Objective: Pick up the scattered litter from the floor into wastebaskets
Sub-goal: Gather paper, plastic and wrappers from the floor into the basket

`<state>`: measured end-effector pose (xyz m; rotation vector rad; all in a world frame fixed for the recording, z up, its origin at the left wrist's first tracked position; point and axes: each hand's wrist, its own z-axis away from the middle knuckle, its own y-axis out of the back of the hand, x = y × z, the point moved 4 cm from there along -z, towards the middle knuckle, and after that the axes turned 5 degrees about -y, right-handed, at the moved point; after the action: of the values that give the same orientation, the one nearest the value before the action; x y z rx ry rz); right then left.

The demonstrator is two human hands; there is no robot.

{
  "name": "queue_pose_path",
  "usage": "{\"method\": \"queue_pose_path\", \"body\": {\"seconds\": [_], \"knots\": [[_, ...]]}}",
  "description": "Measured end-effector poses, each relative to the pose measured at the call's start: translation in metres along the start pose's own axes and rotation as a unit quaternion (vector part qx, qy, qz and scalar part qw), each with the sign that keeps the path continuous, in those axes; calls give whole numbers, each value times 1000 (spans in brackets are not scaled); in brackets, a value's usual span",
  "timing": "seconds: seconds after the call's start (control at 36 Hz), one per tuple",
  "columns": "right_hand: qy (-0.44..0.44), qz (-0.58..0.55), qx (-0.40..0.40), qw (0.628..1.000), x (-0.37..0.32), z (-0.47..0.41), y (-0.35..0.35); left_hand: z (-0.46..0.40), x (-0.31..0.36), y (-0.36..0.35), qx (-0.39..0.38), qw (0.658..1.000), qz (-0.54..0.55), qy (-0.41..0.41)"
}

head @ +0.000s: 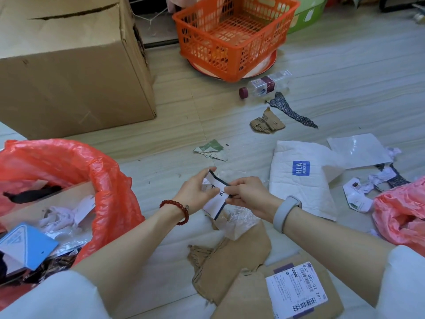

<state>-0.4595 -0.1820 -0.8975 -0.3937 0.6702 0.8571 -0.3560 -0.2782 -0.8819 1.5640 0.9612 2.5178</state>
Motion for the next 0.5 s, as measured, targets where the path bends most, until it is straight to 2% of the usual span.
{"method": "queue_pose_path", "body": {"seconds": [0.08, 0.19, 0.22, 0.25, 0.31, 0.33, 0.36, 0.42, 0.44, 0.5], "knots": [[-19, -10, -25, 999, -4, 1, -2, 1, 6, -13, -35, 999, 11, -28], [-48, 78, -114, 989, -8, 2, -3, 1, -4, -14, -5, 998, -58, 16], [-45, 95, -116, 988, -8, 1, -3, 1, -8, -13, 2, 997, -79, 25], [-32, 119, -101, 987, -9, -1, -1, 2, -12, -11, 7, 994, -102, 31], [30, 220, -20, 975, -7, -6, 7, 5, -18, -8, 11, 990, -134, 40], [76, 311, 27, 947, -5, -8, 13, 6, -21, -6, 13, 989, -141, 45], [112, 420, 56, 899, 0, -10, 18, 7, -23, -5, 14, 988, -148, 49], [134, 607, 39, 782, 23, -12, 21, 8, -29, -4, 17, 984, -164, 61], [137, 665, 15, 734, 35, -13, 22, 8, -32, -4, 23, 983, -171, 68], [151, 723, -4, 674, 50, -17, 24, 7, -38, -5, 41, 980, -179, 79]]}}
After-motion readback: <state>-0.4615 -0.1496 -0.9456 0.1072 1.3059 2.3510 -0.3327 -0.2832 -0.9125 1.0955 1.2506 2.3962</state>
